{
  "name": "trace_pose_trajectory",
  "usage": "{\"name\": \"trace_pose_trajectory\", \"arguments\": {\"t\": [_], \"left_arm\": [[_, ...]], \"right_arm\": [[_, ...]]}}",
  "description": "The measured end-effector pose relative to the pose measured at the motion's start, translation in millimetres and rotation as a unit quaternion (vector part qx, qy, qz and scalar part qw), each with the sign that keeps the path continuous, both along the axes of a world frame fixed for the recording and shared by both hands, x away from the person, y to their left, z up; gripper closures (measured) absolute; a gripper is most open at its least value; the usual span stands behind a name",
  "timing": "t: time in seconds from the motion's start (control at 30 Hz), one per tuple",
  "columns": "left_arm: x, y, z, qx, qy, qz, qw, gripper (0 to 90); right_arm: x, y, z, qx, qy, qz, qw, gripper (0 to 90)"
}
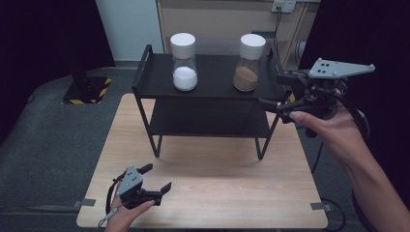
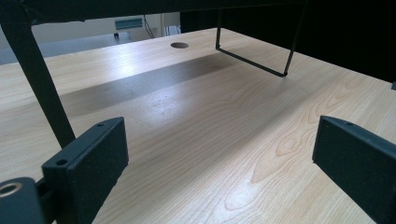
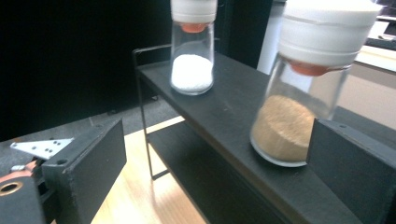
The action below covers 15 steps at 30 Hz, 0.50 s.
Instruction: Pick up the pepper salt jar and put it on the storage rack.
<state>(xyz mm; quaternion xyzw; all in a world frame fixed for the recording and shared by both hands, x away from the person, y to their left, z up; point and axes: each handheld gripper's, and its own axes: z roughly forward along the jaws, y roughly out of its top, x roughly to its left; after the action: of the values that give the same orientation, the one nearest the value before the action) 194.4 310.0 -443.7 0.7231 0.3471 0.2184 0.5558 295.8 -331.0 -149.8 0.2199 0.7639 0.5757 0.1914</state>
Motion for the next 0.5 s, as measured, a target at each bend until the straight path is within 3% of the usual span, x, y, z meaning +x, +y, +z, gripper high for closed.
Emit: {"name": "trace_pose_trajectory", "arguments": {"t": [0.23, 0.5], "left_arm": [[0.1, -0.3, -1.4, 0.0, 0.002, 0.0, 1.0, 2.5], [0.9, -1.3, -3.4, 0.0, 0.005, -0.001, 1.0, 2.5]], "right_arm": [[-5.5, -0.8, -11.8, 0.004, 0.002, 0.009, 1.0, 5.5], [-15.6, -3.1, -36.1, 0.007, 0.008, 0.011, 0.9999, 5.2]]}}
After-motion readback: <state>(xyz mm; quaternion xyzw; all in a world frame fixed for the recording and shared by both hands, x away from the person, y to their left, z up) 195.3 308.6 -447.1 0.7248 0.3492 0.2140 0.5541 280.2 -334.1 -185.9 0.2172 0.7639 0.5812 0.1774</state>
